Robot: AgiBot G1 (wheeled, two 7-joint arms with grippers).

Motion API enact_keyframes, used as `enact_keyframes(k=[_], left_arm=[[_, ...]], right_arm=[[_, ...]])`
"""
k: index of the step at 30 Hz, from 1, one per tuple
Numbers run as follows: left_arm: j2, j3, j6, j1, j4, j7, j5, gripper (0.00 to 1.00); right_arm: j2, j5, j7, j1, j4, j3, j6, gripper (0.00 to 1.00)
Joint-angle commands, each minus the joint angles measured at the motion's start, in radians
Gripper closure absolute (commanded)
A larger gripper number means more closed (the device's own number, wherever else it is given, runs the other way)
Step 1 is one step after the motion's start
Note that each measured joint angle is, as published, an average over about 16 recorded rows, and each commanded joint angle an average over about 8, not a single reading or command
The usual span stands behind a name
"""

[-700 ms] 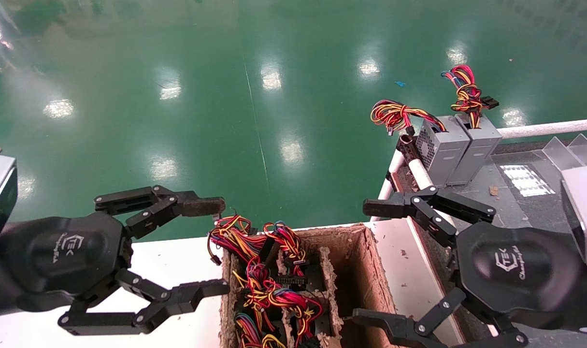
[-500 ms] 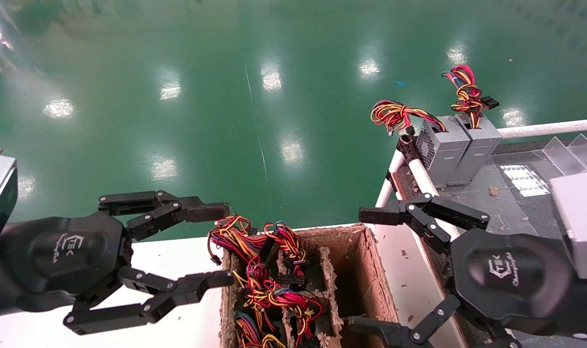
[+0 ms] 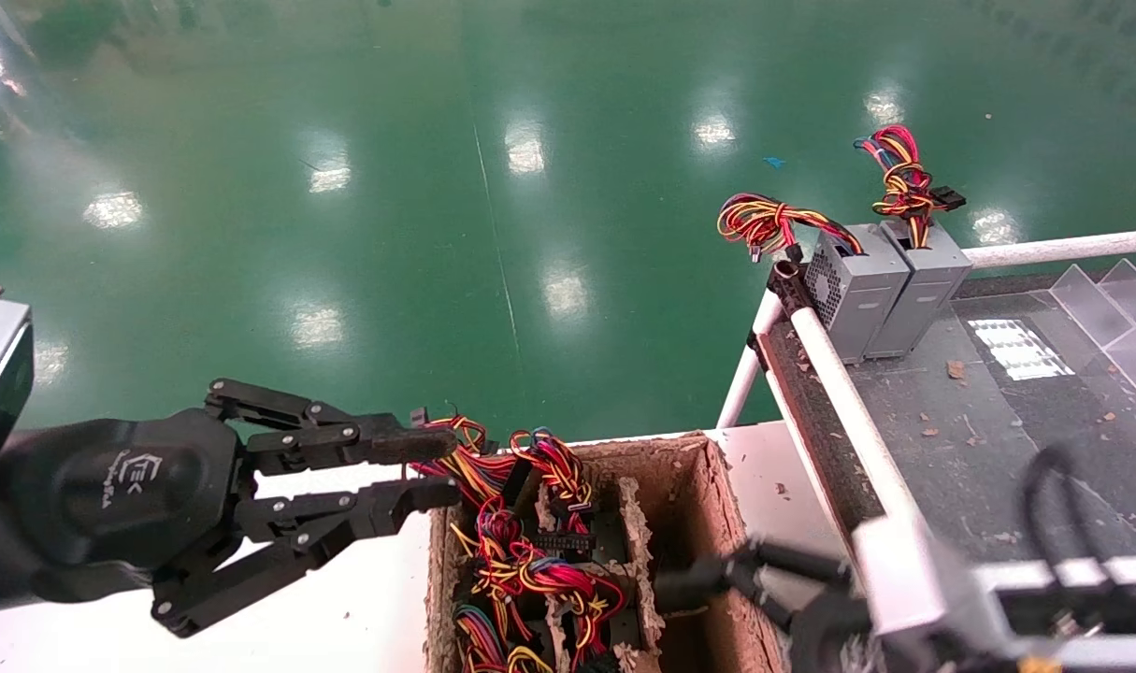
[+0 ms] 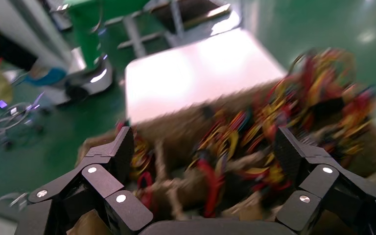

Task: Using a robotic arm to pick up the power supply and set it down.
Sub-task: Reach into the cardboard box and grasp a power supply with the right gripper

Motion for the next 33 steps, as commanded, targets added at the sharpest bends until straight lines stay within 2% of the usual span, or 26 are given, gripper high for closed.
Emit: enact_keyframes(k=[1,19,20,25,26,27,28,33], left_arm=[[0.0,0.0,0.0,0.0,0.0,0.0,0.0,1.0],[0.0,0.0,0.0,0.0,0.0,0.0,0.0,1.0],[0.0,0.0,0.0,0.0,0.0,0.0,0.0,1.0],[0.0,0.0,0.0,0.0,0.0,0.0,0.0,1.0],[0.0,0.0,0.0,0.0,0.0,0.0,0.0,0.97],[0.0,0.0,0.0,0.0,0.0,0.0,0.0,0.89],[0.0,0.0,0.0,0.0,0.0,0.0,0.0,0.77],[0.0,0.0,0.0,0.0,0.0,0.0,0.0,0.14]], right_arm=[[-0.011,-0.029,0.012,0.004,0.002,-0.026,-0.015,0.0],[-0.048,-0.1,0.053,-0.018,-0.004,-0.166,-0.045,0.01],[-0.049,-0.102,0.053,-0.021,-0.005,-0.172,-0.046,0.09],[-0.053,-0.11,0.042,-0.035,-0.015,-0.205,-0.05,0.72],[-0.053,-0.111,0.039,-0.037,-0.017,-0.211,-0.051,0.84],[-0.054,-0.112,0.036,-0.04,-0.02,-0.217,-0.051,0.95],[-0.054,-0.114,0.032,-0.042,-0.024,-0.222,-0.051,1.0],[-0.053,-0.126,0.018,-0.047,-0.041,-0.241,-0.044,1.0]])
